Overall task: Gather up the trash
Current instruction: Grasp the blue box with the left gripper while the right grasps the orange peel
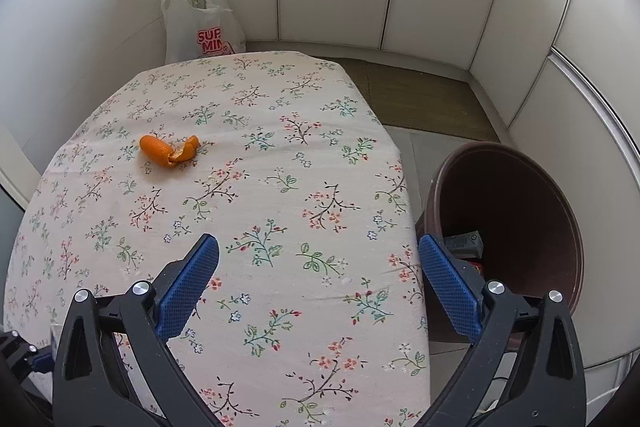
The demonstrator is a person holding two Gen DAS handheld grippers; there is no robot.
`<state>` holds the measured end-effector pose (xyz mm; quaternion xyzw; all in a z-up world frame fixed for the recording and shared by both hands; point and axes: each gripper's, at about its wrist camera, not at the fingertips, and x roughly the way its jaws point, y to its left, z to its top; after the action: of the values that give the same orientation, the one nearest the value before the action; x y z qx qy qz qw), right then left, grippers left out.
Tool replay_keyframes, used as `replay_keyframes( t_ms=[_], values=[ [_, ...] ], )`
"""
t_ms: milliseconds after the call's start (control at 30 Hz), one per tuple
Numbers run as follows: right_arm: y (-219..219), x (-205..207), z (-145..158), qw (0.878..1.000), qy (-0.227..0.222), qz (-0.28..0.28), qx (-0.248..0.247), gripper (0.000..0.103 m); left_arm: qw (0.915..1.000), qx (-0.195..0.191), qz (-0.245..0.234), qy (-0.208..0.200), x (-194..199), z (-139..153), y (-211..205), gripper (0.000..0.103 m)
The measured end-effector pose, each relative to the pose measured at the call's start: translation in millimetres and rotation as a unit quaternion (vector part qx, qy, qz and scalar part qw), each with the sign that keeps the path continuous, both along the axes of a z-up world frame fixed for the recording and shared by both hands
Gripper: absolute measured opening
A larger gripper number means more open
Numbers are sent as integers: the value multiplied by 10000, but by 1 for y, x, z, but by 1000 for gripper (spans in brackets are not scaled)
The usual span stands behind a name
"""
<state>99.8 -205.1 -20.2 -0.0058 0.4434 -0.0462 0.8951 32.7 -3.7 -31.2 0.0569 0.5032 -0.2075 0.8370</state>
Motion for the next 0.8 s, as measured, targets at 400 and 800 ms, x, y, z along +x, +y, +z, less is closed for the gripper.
replay_keyframes(
  t_ms=[400,800],
  values=[
    [76,32,1,9887,-307,1384,-496,96,9831,-774,1631,-294,25,37,99,40],
    [177,112,-41,9496,399,2914,-1085,96,9583,-1302,2535,218,30,25,163,40]
  ],
)
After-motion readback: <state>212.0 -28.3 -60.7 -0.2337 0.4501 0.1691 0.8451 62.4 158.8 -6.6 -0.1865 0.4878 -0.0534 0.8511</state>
